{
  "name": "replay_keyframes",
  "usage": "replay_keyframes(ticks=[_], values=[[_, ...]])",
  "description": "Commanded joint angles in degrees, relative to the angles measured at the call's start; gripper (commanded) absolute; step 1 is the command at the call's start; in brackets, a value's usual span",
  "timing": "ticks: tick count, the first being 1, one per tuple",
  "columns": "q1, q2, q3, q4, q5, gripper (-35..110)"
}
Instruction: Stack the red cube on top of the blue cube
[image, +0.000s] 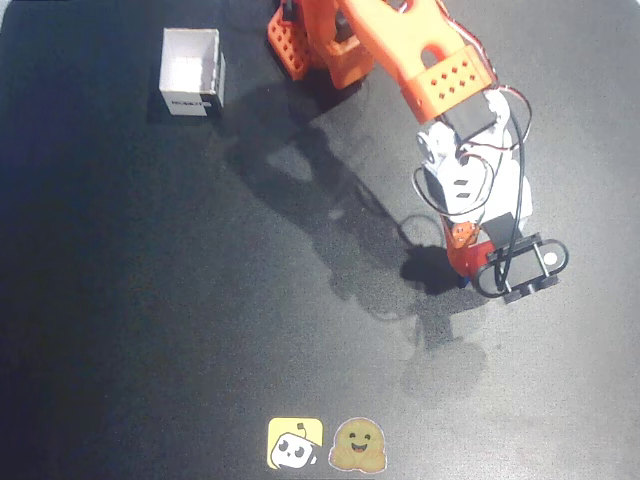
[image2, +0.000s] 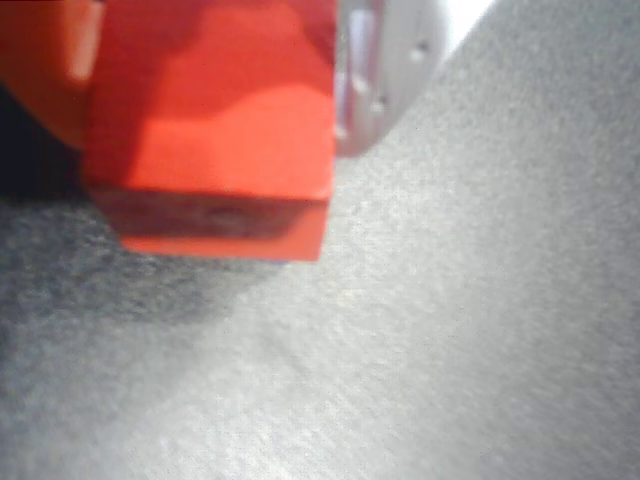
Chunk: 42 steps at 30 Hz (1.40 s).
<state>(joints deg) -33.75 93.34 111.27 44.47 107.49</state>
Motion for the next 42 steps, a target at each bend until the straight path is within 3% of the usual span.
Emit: replay_keyframes(ticks=[1, 33, 42], values=[[-0.09, 1.32, 0.00, -0.88, -0.44, 0], [-2.90, 3.25, 4.39, -4.83, 3.69, 6], [-2.90, 3.25, 4.39, -5.54, 3.34, 17]])
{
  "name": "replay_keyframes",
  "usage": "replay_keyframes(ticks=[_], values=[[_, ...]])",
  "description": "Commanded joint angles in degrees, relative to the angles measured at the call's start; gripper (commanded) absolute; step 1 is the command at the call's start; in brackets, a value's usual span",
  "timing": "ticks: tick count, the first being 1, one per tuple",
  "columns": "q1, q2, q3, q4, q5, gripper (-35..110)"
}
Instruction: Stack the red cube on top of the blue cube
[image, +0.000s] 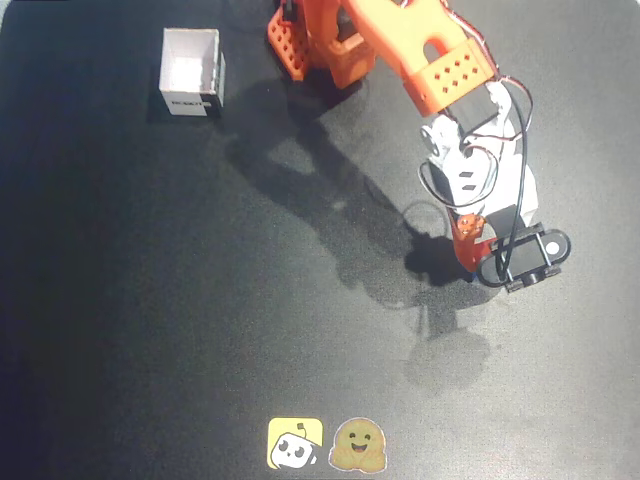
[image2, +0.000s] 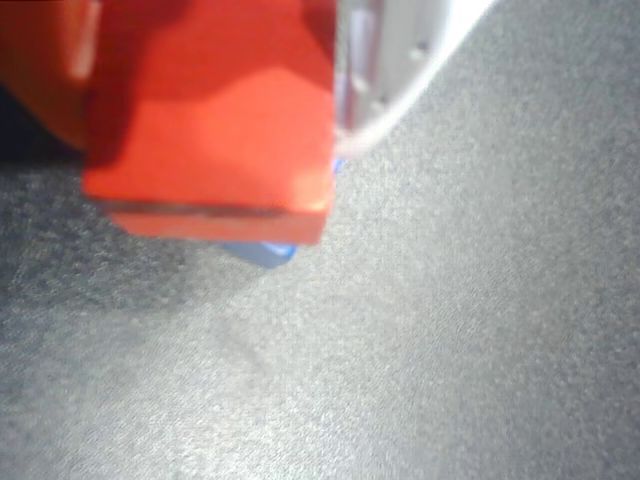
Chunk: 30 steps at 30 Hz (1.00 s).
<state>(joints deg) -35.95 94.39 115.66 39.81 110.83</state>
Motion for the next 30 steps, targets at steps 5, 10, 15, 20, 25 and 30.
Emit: replay_keyframes(ticks=[5, 10, 15, 20, 25, 30], values=[[-1.05, 2.46, 0.18, -2.02, 0.09, 26], [-1.41, 2.99, 1.23, -3.69, 0.53, 28], [-1.76, 3.43, 1.58, -5.36, 1.05, 30], [-3.34, 5.45, 1.58, -8.44, 2.55, 32], [-2.81, 8.35, 1.58, -11.43, -3.43, 33], [2.20, 15.91, 3.08, -11.34, -12.83, 22]])
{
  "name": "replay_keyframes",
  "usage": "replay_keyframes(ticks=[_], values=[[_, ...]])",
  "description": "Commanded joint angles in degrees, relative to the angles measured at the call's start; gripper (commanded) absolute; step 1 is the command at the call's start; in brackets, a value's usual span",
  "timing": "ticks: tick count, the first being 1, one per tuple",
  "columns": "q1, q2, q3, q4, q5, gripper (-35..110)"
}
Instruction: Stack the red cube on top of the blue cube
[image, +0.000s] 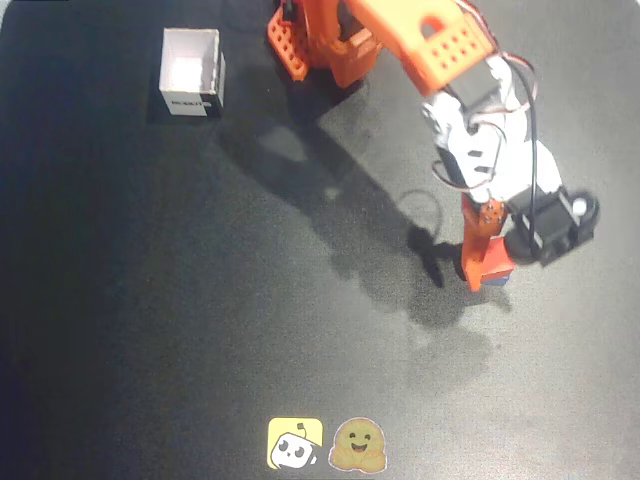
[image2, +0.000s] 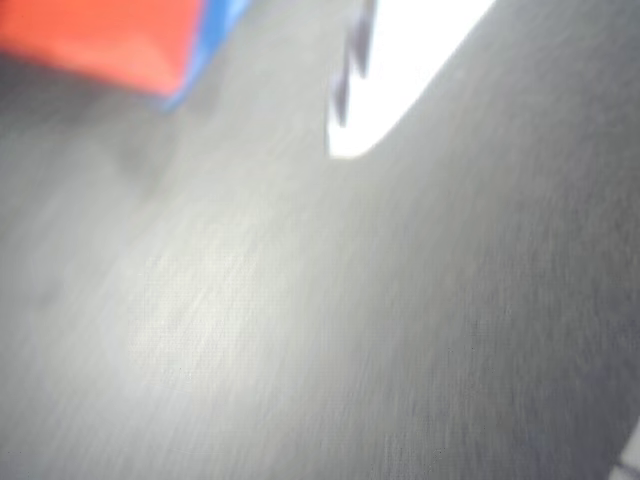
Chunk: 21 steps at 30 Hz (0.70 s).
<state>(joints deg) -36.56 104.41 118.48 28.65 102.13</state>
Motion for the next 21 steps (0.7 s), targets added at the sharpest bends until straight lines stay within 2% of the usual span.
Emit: replay_keyframes(ticks=[1, 3, 13, 21], values=[[4.13, 7.82, 1.23, -0.09, -5.98, 14], [6.42, 11.60, 2.55, 2.90, -6.86, 0], [23.64, 28.13, 16.35, 9.23, -14.41, 0], [31.99, 43.15, 30.41, 10.99, -14.77, 0]])
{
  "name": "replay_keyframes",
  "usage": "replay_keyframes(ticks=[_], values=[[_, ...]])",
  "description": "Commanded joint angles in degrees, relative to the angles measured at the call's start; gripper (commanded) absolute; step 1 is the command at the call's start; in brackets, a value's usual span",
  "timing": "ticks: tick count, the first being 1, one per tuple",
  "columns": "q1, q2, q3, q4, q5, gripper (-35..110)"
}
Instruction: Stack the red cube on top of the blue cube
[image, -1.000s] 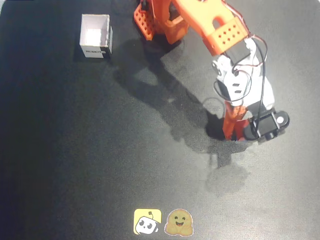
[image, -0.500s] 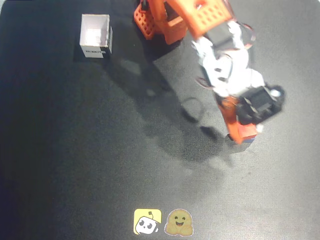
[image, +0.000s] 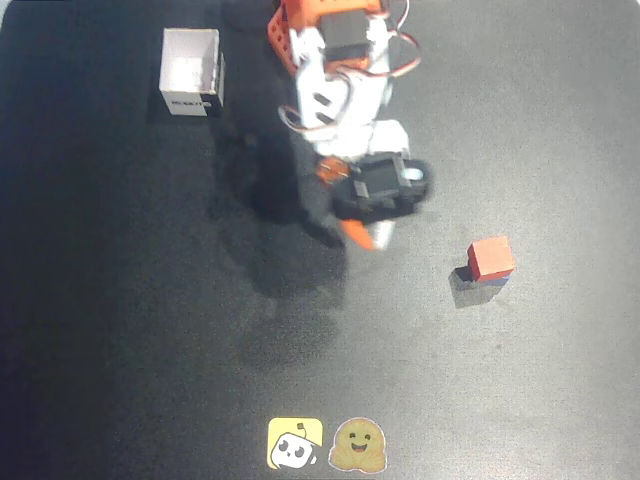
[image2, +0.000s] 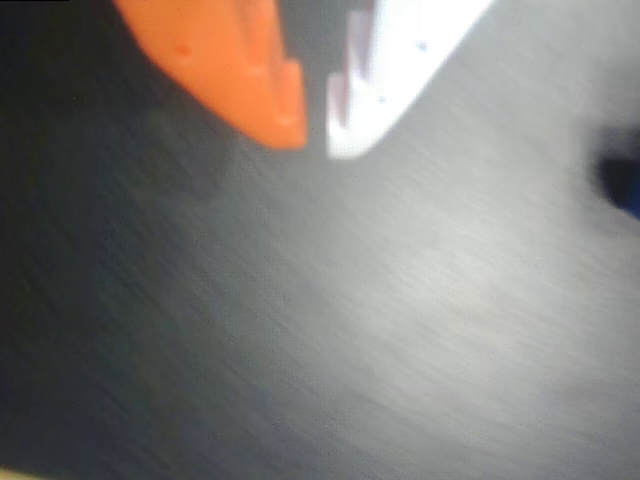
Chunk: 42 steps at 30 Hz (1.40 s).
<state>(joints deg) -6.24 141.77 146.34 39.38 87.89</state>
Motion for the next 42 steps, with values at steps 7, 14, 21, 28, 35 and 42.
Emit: replay_keyframes(ticks=[7, 14, 21, 28, 35, 42], values=[[5.10, 23.91, 13.71, 5.62, -0.53, 0], [6.06, 41.40, 22.85, 14.68, -0.44, 0], [7.91, 41.40, 22.85, 26.46, -0.53, 0], [9.93, 41.40, 22.85, 37.09, -3.87, 0], [9.93, 41.40, 22.85, 37.00, -4.22, 0], [9.93, 41.40, 22.85, 37.00, -4.13, 0]])
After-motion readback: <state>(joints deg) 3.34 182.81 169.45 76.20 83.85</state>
